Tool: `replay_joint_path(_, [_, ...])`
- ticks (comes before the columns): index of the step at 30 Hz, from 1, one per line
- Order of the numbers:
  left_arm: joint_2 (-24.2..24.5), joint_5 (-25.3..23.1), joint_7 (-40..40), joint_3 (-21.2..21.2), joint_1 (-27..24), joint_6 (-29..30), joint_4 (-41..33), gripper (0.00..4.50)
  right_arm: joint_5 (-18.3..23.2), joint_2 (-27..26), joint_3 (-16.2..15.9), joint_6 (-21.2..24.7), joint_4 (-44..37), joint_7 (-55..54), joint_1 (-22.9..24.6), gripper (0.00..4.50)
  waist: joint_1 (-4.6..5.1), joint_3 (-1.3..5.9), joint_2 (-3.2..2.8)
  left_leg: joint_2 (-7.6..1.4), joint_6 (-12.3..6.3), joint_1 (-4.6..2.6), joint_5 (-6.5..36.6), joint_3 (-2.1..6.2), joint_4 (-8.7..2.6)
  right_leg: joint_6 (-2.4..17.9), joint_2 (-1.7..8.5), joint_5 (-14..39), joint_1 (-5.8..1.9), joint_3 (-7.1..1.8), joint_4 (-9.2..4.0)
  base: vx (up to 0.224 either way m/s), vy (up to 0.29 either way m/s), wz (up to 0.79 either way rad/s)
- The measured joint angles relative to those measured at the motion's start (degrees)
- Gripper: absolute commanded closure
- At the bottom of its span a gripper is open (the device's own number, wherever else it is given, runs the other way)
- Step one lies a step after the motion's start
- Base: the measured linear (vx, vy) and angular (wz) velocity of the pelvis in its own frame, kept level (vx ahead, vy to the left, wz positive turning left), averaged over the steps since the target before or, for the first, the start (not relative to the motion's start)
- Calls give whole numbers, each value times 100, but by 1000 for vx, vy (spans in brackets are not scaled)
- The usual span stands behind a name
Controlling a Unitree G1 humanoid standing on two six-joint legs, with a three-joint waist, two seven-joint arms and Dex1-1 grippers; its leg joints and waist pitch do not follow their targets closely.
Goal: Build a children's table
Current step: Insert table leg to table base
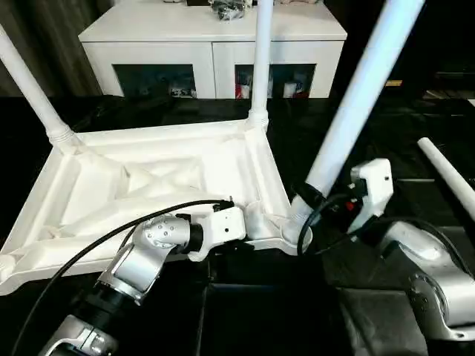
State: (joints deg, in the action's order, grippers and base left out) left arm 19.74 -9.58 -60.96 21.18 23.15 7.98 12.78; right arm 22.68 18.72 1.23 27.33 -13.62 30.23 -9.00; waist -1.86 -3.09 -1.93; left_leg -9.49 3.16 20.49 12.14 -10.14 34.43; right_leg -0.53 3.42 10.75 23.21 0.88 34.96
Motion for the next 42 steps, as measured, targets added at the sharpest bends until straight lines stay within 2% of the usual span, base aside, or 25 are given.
replay_joint_path(11, [-93, 38, 118, -6, 243, 87, 304, 450, -9, -8, -235, 265, 397, 96, -186, 263, 3, -11, 17, 2, 0, 0, 0, 0, 1, 1, 0, -1, 5, -3, 0, 0, 0, 0])
replay_joint_path(17, [-117, 41, 126, -5, 339, 163, 355, 450, -60, 24, -351, 369, 553, 144, -323, 263, 1, -30, 48, 2, 0, 2, 0, 0, 1, 27, 0, -16, 4, -2, -1, 0, 0, 0])
replay_joint_path(26, [-73, 48, 140, -5, 382, 163, 399, 450, -208, 60, -514, 416, 992, 202, -725, 264, 24, -50, 81, 1, 0, 0, 0, 0, 1, 30, 0, -18, 3, -2, 0, 0, 0, 0])
replay_joint_path(32, [-70, 49, 146, -5, 384, 163, 399, 450, -172, 45, -473, 537, 1083, 275, -810, 264, 28, -52, 92, 1, 0, 0, 0, 0, 0, 27, 0, -16, 2, -2, 0, 0, 0, 0])
replay_joint_path(37, [-72, 50, 144, -4, 384, 163, 399, 450, 29, -80, -272, 579, 1251, 273, -780, 264, 26, -50, 93, 1, 0, -2, 0, 0, 0, 29, 0, -18, 1, -2, 0, 0, 0, 0])
replay_joint_path(42, [-77, 51, 136, 0, 386, 164, 401, 450, 162, -188, -70, 436, 1268, 271, -613, 264, 14, -46, 97, 1, 1, -4, 0, 0, -2, 28, 0, -17, 0, -2, -1, 0, 0, 0])
